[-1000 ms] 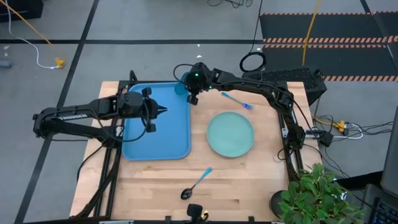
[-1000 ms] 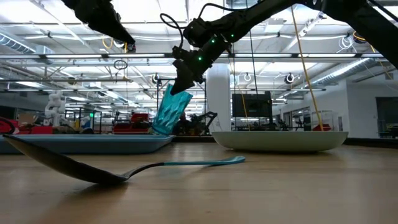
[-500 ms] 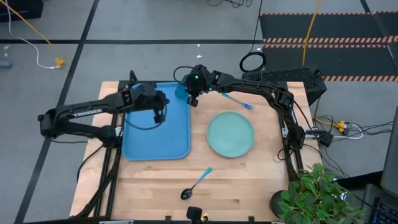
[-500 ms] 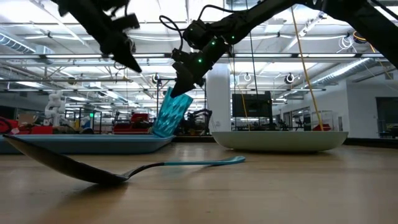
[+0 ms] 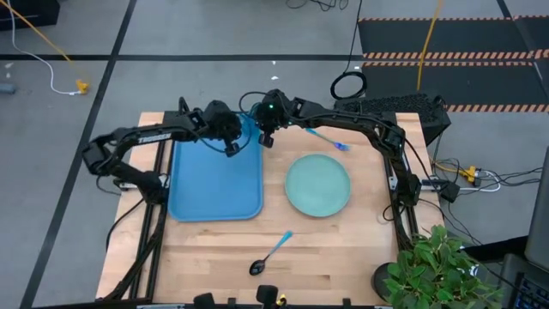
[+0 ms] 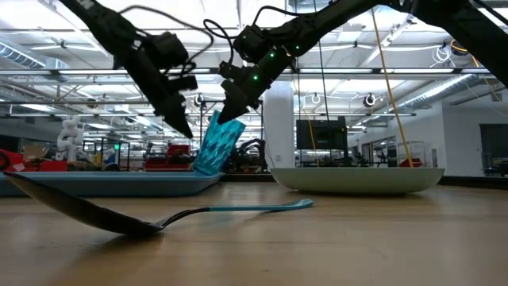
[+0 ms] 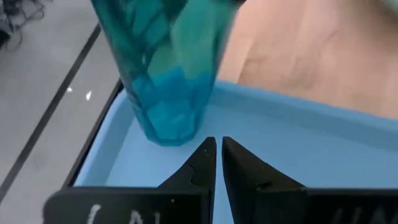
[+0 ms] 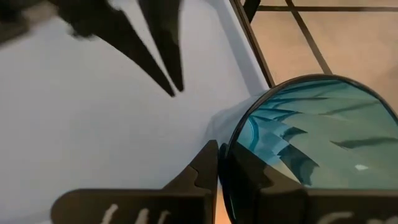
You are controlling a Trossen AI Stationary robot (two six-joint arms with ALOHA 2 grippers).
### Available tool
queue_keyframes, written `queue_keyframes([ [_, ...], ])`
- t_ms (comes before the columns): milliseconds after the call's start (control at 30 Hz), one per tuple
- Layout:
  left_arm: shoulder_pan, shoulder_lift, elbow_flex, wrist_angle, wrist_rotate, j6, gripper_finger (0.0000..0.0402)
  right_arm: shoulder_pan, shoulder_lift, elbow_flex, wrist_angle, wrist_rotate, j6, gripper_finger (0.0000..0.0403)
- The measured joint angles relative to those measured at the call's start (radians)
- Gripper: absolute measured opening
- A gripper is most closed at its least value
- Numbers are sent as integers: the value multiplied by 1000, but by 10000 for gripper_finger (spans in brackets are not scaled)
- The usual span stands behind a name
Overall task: Pick and place plate/cup/fork/spoon on tray
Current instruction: Put the blue glass on the top right of the blue tray
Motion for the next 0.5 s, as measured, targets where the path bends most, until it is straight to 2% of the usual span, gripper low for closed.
queue_keyframes([
  [167,43,80,0,28,3,17,31,0,0,0,-1,0,-25,15],
  [300,64,118,0,47,54,93,31,0,0,0,-5,0,-41,15],
  [500,89,138,0,82,97,61,31,0,0,0,-35,0,-63,15],
])
